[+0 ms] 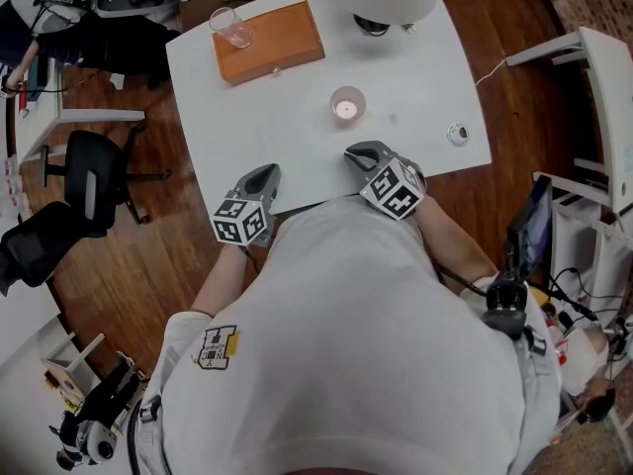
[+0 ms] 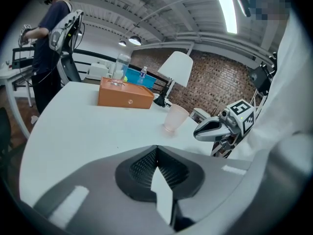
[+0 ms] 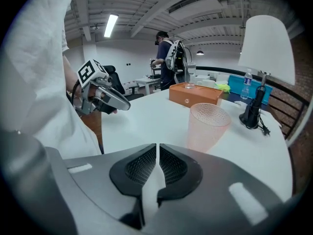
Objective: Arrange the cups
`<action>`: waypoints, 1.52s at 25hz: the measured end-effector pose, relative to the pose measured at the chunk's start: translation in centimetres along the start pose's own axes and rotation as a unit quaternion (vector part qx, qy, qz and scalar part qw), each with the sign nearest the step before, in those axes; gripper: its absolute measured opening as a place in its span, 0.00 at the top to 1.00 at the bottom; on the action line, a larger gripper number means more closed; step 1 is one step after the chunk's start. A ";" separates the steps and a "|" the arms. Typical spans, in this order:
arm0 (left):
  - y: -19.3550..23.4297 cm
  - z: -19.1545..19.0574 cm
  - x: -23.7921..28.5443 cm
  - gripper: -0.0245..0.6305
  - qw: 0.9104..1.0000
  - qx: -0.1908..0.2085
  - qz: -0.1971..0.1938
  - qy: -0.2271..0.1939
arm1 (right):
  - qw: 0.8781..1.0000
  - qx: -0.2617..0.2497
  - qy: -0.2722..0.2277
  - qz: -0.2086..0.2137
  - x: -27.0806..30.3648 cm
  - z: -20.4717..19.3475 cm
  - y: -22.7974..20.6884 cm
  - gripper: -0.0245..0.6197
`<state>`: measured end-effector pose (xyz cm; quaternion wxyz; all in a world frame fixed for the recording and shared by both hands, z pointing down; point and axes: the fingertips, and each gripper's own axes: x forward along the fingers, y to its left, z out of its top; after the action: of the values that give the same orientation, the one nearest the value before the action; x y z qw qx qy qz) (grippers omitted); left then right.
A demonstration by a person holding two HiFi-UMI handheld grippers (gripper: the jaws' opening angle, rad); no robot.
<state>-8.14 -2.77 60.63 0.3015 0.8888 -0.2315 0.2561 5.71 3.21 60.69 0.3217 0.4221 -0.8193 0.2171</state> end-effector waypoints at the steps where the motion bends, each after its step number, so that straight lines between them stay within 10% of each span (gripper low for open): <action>1: 0.2 0.1 0.1 0.96 1.000 0.000 0.000 0.001 | 1.000 0.004 0.000 -0.012 0.0 -0.2 -0.7 0.92; 5: 0.8 0.1 0.1 0.96 1.000 0.000 0.005 0.007 | 0.997 0.018 -0.012 -0.076 -0.6 -0.2 -4.7 0.78; 8: 1.0 0.1 0.2 0.96 1.000 -0.002 0.010 0.014 | 0.993 0.012 -0.027 -0.112 -1.0 0.5 -7.8 0.49; 14: 1.1 -0.6 0.0 0.96 0.999 -0.011 0.021 0.025 | 0.995 -0.073 -0.006 -0.067 0.6 3.3 -9.2 0.10; 22: 1.0 -2.4 -0.8 0.96 0.998 -0.030 0.031 0.034 | 0.978 -0.178 0.112 0.019 2.9 3.6 -9.4 0.21; 30: 1.5 -3.7 -0.2 0.96 0.998 -0.046 0.011 0.030 | 0.955 -0.225 0.189 0.034 4.2 4.2 -9.5 0.35; 38: 2.6 -1.7 0.8 0.96 0.998 -0.064 -0.026 -0.012 | 0.961 -0.205 0.187 0.013 4.1 8.5 -9.6 0.36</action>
<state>-9.57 -3.74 63.37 0.3613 0.8765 -0.2282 0.2219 8.92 -9.65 58.44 0.5460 0.2883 -0.7768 0.1237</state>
